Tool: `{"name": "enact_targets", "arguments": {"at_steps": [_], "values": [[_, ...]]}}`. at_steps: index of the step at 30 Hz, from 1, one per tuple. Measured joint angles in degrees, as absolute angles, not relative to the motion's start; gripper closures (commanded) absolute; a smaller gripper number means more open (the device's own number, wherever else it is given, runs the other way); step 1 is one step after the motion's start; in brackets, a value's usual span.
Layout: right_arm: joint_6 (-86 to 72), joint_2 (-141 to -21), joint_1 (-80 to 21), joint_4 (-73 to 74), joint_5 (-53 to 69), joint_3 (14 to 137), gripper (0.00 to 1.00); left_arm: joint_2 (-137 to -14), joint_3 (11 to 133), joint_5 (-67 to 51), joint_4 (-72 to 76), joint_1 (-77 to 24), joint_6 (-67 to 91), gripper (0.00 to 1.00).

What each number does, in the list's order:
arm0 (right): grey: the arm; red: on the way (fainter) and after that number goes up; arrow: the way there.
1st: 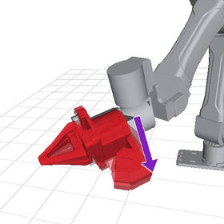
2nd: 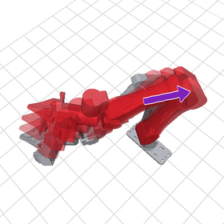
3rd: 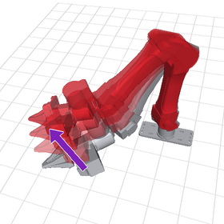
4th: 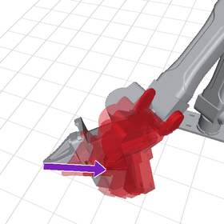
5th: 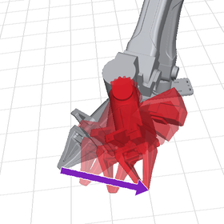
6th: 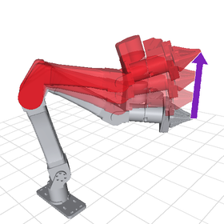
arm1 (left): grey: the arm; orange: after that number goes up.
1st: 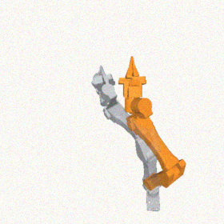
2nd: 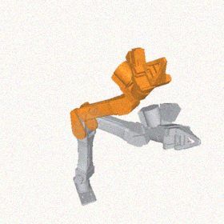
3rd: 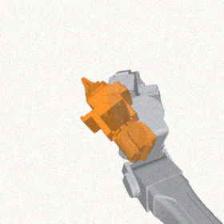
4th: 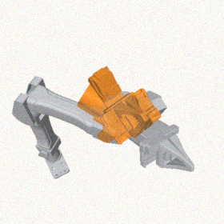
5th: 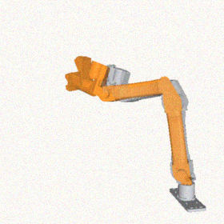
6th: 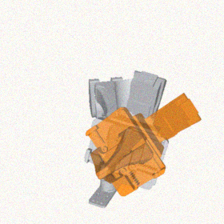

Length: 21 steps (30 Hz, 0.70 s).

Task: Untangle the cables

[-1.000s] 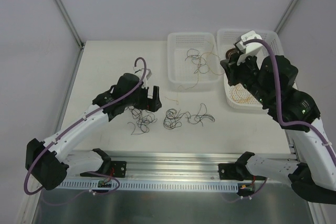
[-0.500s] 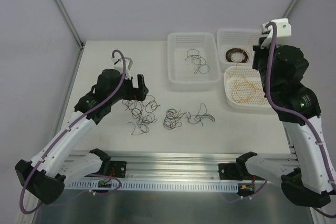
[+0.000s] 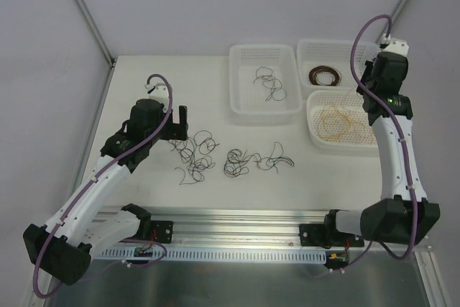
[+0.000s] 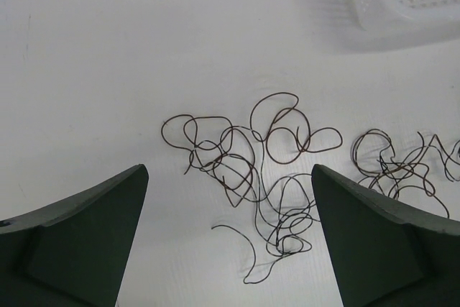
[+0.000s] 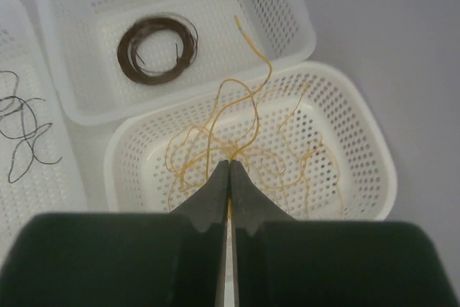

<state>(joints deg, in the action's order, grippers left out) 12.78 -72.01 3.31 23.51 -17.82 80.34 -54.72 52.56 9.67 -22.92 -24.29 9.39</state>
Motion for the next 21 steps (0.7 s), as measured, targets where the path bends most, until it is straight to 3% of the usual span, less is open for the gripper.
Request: {"name": "enact_targets", "arguments": {"at_steps": [4, 8, 9, 10, 13, 14, 16, 21], "values": [[6.8, -80.1, 7.4, 22.6, -15.4, 74.6, 0.95, -54.7, 52.5, 11.1, -22.9, -24.3, 8.8, 0.01], [1.3, -85.8, 11.9, 22.8, -13.3, 71.9, 0.84, -54.6, 52.1, 11.2, -23.0, -24.3, 8.2, 0.01], [0.1, -86.8, 13.1, 23.2, -13.0, 71.9, 0.79, -54.6, 52.0, 11.2, -23.0, -24.3, 8.1, 0.01], [-1.2, -87.7, 14.1, 23.4, -13.0, 71.9, 0.67, -54.6, 51.9, 11.2, -23.0, -24.3, 8.0, 0.01], [-3.8, -88.8, 16.1, 24.5, -13.1, 72.0, 0.50, -54.6, 51.8, 11.2, -23.0, -24.3, 8.0, 0.01], [-4.5, -88.8, 16.5, 25.0, -13.3, 72.0, 0.38, -54.6, 51.8, 11.2, -23.0, -24.3, 8.0, 0.01], [-5.5, -88.4, 16.6, 25.9, -13.6, 72.0, 0.24, -54.7, 51.8, 11.2, -23.0, -24.3, 8.0, 0.01], [-6.0, -84.8, 15.9, 28.4, -13.9, 72.0, 0.10, -55.4, 51.8, 11.2, -23.0, -24.3, 8.0, 0.01]]}}
